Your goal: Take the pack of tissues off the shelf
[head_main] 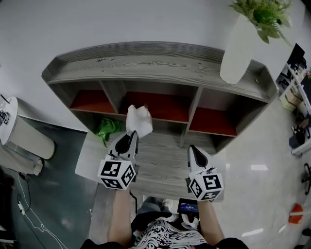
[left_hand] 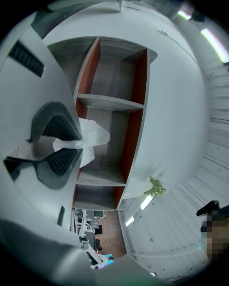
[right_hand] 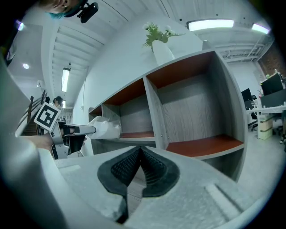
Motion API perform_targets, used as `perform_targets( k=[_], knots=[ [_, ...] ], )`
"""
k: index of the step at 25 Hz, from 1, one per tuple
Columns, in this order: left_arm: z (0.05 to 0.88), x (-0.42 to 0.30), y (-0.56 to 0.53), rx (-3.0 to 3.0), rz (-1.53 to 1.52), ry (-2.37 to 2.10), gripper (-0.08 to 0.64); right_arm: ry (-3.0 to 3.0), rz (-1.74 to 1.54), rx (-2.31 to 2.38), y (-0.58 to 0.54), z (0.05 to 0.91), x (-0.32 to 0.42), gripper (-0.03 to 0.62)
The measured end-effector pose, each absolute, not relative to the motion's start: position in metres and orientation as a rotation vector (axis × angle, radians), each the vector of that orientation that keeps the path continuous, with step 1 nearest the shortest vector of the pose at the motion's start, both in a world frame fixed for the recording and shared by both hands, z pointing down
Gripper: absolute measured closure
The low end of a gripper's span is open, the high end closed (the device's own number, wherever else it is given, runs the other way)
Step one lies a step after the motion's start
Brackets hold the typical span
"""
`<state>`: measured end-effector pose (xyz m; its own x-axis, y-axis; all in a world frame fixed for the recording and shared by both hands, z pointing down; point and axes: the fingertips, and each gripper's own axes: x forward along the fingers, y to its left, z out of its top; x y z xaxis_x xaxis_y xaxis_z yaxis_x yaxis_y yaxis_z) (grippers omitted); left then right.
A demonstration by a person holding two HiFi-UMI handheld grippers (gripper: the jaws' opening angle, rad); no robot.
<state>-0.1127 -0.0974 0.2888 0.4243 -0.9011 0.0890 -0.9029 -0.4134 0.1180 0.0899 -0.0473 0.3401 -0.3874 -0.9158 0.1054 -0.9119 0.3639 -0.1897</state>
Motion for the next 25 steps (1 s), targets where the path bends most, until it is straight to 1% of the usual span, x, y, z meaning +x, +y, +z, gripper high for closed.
perform_targets(
  k=[14,25],
  knots=[
    [0.302,-0.115,-0.075,2.559,0.05,-1.595,0.518,2.635,-0.374,-1.701,-0.041,0.357,0.078,0.588],
    [0.327,-0.114,-0.067,2.572,0.078,-1.554,0.521,2.668,-0.416,-1.761,-0.038,0.383,0.085,0.588]
  ],
)
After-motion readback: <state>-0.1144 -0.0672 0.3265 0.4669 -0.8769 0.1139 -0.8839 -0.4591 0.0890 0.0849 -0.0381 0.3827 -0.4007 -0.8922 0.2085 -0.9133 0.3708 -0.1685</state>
